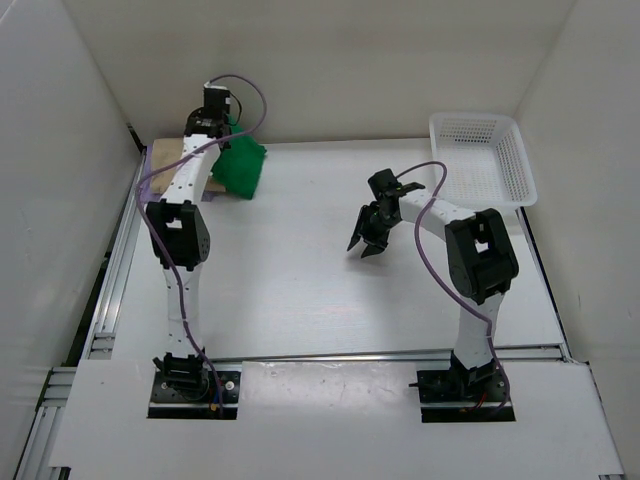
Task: Fold and stack the t-shirts
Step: Put the neatly folded tshirt into the corner of the board with the left arm
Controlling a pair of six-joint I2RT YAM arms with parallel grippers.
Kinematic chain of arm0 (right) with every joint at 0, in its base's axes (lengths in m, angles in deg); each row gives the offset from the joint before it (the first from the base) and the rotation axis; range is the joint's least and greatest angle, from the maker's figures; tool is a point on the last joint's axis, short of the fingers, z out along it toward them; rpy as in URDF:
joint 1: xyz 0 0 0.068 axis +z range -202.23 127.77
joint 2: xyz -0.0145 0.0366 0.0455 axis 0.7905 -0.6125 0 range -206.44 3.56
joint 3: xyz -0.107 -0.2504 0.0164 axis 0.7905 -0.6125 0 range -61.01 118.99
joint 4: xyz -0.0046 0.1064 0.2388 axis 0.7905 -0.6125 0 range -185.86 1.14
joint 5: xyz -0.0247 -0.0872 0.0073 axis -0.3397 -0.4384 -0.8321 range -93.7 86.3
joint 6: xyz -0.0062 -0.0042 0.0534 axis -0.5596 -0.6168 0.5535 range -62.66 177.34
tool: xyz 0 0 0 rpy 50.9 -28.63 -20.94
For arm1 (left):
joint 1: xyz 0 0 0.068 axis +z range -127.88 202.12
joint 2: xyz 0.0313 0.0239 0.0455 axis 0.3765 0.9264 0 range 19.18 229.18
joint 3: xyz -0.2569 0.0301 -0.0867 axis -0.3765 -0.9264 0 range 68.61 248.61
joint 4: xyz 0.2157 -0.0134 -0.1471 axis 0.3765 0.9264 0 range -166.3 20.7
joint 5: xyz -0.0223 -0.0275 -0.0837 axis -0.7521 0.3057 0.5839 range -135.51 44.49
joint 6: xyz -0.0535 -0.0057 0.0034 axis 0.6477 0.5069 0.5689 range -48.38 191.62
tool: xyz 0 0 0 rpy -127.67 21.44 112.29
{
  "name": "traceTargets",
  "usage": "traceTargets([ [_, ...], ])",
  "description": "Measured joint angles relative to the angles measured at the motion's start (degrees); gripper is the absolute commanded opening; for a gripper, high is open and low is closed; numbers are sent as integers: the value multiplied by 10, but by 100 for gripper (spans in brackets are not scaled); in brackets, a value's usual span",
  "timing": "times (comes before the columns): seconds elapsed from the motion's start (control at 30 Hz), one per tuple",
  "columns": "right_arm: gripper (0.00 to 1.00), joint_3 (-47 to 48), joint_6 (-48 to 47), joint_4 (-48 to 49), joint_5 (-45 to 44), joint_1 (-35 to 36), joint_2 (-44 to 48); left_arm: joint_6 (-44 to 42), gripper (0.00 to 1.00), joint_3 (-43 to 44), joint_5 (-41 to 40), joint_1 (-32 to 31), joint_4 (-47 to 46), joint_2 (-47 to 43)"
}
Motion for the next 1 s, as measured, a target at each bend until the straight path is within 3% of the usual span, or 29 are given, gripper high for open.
traceTargets([
  [0.4, 50, -14, -2, -3, -6, 0, 10, 0, 10, -47, 57, 100, -11, -105],
  [0.67, 50, -2, -14, -16, -7, 0, 10, 0, 10, -71, 111, 148, -17, -92],
  [0.87, 50, 18, -21, -26, -9, 0, 10, 0, 34, -40, 129, 185, -16, -2],
  [0.9, 50, 21, -22, -29, -9, 0, 10, -1, 53, -26, 129, 190, -15, 19],
  [1.0, 52, 24, -25, -35, -10, 0, 10, -2, 78, 8, 119, 200, -16, 68],
])
